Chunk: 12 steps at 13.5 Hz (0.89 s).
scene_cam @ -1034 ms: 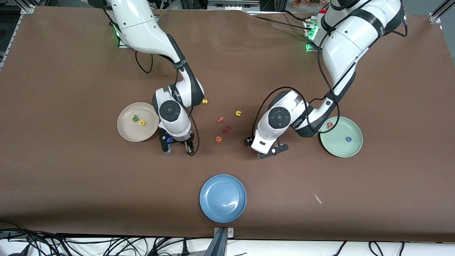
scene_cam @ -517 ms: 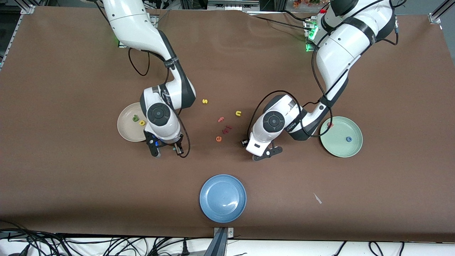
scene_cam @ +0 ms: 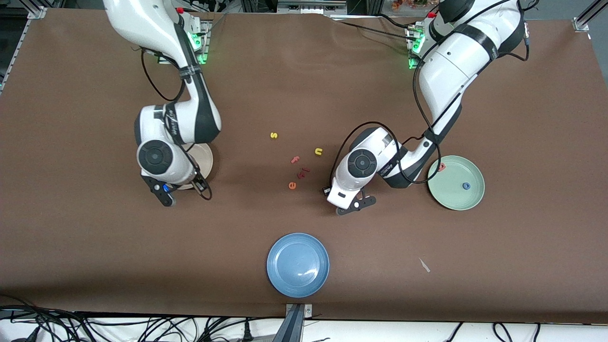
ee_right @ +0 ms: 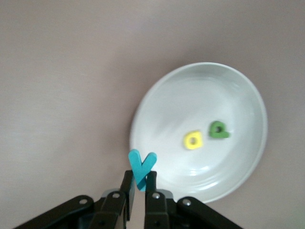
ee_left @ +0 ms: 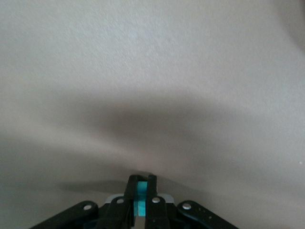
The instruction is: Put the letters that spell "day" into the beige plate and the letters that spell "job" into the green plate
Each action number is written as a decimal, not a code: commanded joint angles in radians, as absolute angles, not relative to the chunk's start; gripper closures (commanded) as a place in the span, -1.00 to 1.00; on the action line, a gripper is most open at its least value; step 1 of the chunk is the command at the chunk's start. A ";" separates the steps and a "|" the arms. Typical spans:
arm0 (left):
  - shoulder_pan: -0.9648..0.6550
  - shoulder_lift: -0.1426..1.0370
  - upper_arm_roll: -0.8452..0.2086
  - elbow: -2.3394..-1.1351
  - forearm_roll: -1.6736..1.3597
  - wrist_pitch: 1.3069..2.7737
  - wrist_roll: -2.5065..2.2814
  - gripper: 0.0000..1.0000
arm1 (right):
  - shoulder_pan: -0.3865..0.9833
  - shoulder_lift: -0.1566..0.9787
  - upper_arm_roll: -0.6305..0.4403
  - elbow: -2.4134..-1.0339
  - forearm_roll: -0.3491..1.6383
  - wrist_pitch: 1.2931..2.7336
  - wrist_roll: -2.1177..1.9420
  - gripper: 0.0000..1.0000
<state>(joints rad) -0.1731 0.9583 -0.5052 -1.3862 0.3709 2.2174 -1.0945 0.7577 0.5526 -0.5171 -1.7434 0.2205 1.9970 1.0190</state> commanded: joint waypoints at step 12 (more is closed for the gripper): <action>0.602 0.831 -0.907 -1.485 0.500 1.603 -0.593 1.00 | 0.769 0.308 -0.512 -2.018 0.210 2.116 0.824 -0.99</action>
